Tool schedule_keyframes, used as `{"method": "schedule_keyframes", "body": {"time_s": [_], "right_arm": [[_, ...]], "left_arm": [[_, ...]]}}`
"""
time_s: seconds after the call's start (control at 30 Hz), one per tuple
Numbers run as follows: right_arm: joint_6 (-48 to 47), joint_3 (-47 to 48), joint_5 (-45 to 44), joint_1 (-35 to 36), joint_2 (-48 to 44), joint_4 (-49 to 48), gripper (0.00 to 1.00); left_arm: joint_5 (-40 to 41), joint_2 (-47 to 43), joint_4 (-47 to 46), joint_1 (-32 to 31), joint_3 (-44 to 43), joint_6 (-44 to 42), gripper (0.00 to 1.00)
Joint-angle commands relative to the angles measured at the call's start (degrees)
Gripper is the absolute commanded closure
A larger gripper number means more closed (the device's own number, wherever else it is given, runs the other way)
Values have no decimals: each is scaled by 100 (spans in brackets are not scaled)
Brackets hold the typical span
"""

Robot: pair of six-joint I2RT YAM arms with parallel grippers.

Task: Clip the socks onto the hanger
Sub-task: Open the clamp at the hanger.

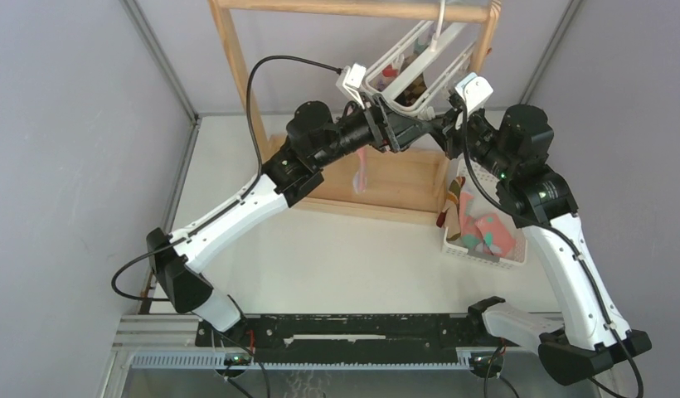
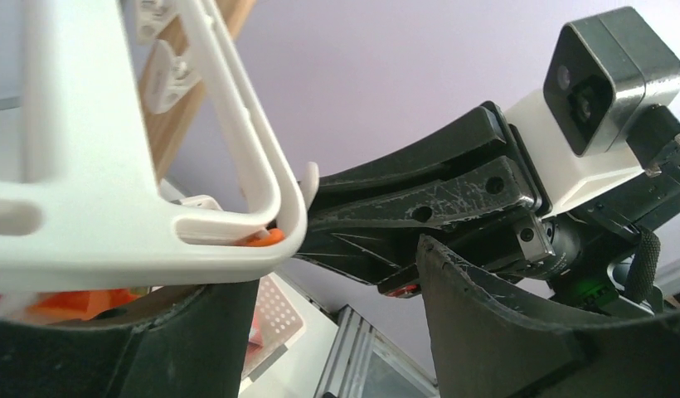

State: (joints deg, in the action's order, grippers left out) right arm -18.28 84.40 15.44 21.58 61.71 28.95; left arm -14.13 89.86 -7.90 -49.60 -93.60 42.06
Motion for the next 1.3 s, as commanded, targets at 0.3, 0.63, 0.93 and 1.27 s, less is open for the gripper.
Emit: {"method": "schedule_keyframes", "body": {"time_s": [0.3, 0.63, 0.93, 1.27], "right_arm": [[394, 74, 1463, -376, 104, -706, 100], [528, 206, 2057, -516, 368, -1020, 100], [554, 1181, 2383, -317, 1114, -1025, 100], [336, 3243, 2194, 542, 2707, -335, 100]], "left_arm": [[818, 345, -163, 944, -575, -170, 27], [797, 644, -195, 902, -868, 140, 28], [1564, -526, -718, 1012, 614, -64, 28], [2025, -1701, -735, 1144, 1518, -427, 27]]}}
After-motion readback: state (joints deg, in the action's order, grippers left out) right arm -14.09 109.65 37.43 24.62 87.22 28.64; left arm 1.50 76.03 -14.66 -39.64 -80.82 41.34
